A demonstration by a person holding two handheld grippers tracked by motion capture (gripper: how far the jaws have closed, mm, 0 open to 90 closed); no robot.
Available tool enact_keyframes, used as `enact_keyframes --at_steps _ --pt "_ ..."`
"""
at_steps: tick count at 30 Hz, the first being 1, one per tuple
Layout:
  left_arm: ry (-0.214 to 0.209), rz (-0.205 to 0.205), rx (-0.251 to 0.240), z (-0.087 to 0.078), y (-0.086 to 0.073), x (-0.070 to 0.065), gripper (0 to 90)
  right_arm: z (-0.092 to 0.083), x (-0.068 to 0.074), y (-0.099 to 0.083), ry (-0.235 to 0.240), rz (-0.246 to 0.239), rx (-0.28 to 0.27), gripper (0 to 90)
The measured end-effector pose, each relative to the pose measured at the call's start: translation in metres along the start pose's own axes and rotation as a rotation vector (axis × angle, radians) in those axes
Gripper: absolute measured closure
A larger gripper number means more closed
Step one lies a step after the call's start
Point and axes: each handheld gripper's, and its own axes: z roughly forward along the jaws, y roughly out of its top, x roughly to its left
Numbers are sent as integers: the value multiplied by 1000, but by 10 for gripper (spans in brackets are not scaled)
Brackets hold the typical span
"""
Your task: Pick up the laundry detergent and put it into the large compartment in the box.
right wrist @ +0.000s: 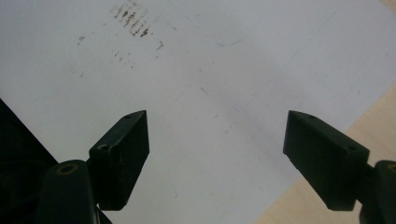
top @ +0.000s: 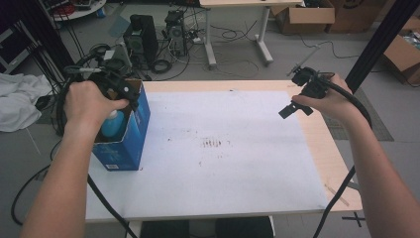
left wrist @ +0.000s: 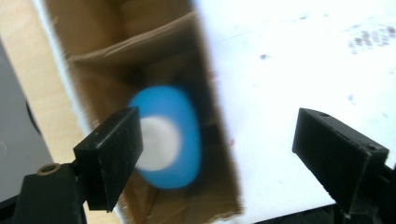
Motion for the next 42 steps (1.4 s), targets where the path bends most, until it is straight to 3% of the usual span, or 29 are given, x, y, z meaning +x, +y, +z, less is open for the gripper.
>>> enact_keyframes --at_steps 4,11,15,16,21,28,29,30,32,34,36,42 --pt "-9 85 -31 -5 2 -23 160 -1 0 -1 -3 3 0 224" --pt "-98 226 -49 -2 4 -72 156 -3 4 0 -1 3 3 223" --pt "-105 310 -63 4 3 -98 151 -4 5 2 -4 -4 2 222" --pt "-105 310 -63 4 3 -98 147 -4 6 2 -3 -3 2 223" --pt "-130 434 -52 21 1 -134 144 -5 7 4 -4 -9 5 219" --pt "-162 557 -7 49 -1 -176 143 -4 6 6 -1 -7 10 219" --pt "-162 557 -7 49 -1 -176 143 -4 6 6 -1 -7 10 219" --pt "-172 594 -2 57 -3 -188 143 -3 6 6 -3 -8 14 218" --pt "-174 630 6 64 -4 -197 144 -2 5 6 -2 -5 17 219" --pt "-158 651 15 70 -5 -204 142 -2 5 7 -4 -5 19 219" --pt "-170 661 24 76 -5 -208 143 -2 5 7 -4 -7 19 218" --pt "-156 680 29 82 -6 -214 144 -4 6 8 -6 -10 19 216"
